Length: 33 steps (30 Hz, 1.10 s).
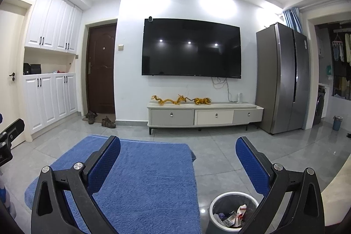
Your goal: Collect trash
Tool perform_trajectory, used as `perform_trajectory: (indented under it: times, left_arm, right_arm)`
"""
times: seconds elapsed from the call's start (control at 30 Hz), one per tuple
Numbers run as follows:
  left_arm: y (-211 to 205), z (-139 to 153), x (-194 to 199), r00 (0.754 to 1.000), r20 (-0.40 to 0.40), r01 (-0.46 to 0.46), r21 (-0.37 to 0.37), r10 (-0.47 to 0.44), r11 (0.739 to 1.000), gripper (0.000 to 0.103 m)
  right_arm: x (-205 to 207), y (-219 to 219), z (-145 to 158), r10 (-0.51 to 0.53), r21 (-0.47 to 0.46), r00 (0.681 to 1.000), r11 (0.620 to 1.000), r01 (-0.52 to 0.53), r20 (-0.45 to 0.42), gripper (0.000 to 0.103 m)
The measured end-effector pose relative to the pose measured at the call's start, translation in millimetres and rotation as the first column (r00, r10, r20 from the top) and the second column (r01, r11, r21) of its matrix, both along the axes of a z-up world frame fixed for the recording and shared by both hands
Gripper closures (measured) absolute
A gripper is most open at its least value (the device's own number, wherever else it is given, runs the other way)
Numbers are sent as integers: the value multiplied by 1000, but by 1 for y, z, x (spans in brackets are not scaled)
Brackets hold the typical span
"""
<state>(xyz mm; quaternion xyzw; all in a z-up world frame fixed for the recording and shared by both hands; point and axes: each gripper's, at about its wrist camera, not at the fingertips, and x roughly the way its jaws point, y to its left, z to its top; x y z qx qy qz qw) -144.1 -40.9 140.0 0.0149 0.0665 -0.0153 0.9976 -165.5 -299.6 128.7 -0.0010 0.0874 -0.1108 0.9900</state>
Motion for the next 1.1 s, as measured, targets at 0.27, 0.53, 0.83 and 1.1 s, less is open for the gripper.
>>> perform_trajectory:
  times: [0.27,0.53,0.83,1.1]
  left_arm:
    - [2,-1,-8,1000,-15,-2,-14,2,1000,0]
    - [5,1,-9,1000,-28,-1,-26,0,1000,0]
    - [5,0,-10,999,-43,-6,-24,5,1000,0]
    - [7,0,-8,998,-57,-14,-30,13,999,0]
  right_arm:
    - [-10,-7,-1,-5,14,1000,1000,5,3,0]
    - [-13,-13,-5,-8,31,1000,1000,8,-12,0]
    - [-16,-16,-6,-9,35,1000,999,9,-10,0]
    - [-15,-14,-7,-4,26,1000,1000,5,-25,0]
